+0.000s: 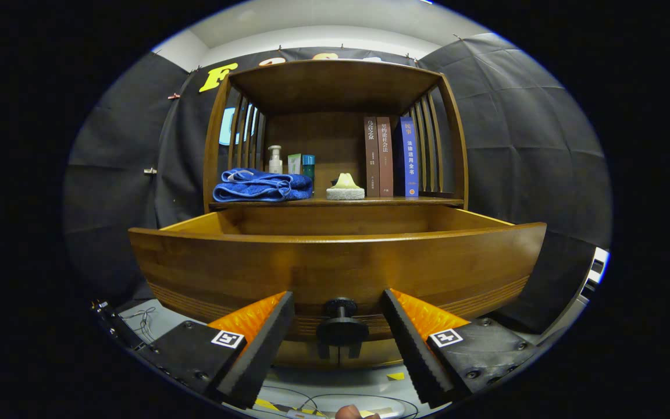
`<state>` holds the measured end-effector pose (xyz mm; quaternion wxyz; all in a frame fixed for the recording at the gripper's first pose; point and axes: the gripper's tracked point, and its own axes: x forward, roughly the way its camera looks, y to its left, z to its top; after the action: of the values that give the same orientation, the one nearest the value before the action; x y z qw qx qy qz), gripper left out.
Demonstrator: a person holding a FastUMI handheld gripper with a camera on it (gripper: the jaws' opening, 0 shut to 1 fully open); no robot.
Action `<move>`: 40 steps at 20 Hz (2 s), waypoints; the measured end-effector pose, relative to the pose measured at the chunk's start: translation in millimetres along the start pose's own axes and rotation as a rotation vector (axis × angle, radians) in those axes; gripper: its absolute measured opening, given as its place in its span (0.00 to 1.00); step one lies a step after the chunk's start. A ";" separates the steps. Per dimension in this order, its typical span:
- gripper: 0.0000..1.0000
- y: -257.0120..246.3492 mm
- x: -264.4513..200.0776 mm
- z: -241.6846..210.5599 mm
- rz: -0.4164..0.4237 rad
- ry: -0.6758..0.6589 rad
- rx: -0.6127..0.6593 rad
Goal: Pull open the drawer, take out the items inside it, and place them on the countertop above the cabinet.
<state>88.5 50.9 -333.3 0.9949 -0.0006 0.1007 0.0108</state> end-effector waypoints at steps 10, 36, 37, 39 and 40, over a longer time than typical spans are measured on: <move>1.00 0.4 41.3 6.2 0.011 0.008 0.003; 1.00 4.8 165.6 22.2 0.005 0.001 -0.020; 1.00 5.2 170.4 22.8 0.004 0.000 -0.018; 1.00 6.3 178.7 23.1 0.001 0.001 -0.016; 1.00 6.7 182.8 23.4 -0.001 0.001 -0.014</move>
<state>272.0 61.5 -347.1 0.9948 -0.0079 0.1010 0.0110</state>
